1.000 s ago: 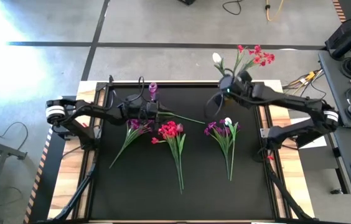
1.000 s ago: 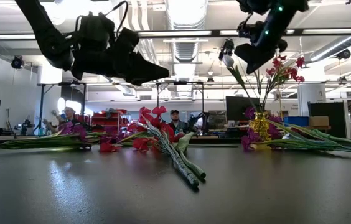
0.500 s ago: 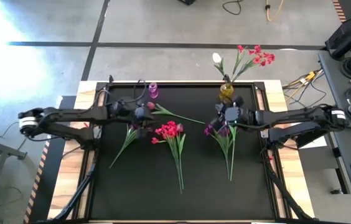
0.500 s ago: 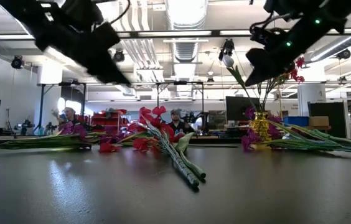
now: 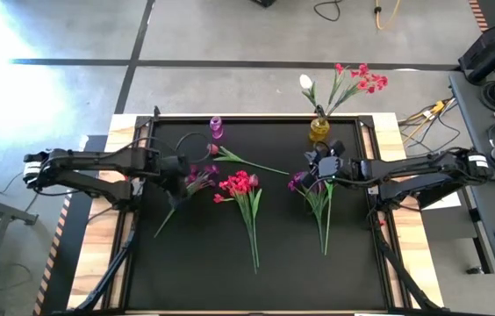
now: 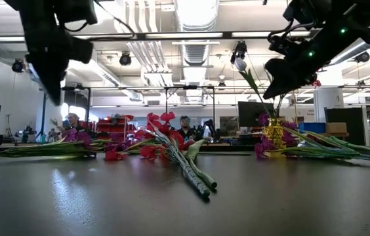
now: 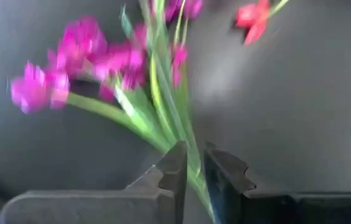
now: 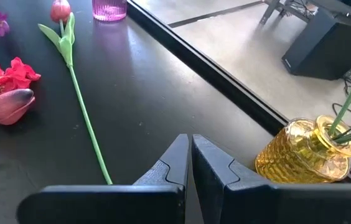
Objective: Sort flowers into vase by color
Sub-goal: Put the left bouquet of purple flowers into the purple vase
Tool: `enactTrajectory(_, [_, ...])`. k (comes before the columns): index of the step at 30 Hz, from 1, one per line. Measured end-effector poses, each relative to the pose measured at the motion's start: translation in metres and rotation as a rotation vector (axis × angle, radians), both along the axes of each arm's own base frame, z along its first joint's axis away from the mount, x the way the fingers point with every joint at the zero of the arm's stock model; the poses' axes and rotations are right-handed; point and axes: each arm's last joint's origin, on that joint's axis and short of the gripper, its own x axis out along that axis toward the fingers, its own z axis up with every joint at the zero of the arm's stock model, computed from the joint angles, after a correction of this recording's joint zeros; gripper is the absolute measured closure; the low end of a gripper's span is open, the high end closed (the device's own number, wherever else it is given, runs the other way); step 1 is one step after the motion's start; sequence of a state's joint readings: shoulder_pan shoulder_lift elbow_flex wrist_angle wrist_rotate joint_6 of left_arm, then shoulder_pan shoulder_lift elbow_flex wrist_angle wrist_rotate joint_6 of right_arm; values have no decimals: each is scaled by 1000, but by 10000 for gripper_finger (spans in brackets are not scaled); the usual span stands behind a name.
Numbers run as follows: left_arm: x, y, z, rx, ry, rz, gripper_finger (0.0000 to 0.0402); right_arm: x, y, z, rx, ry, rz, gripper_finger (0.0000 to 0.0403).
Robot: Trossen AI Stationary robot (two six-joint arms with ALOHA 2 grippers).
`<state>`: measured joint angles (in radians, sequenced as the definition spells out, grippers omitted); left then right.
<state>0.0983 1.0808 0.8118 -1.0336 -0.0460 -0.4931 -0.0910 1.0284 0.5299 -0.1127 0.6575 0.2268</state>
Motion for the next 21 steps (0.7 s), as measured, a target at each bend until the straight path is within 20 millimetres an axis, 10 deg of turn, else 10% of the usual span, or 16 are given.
enactTrajectory(21, [4,-7,-64,-43,107,77,173,0,2,0,-14,19,22,390])
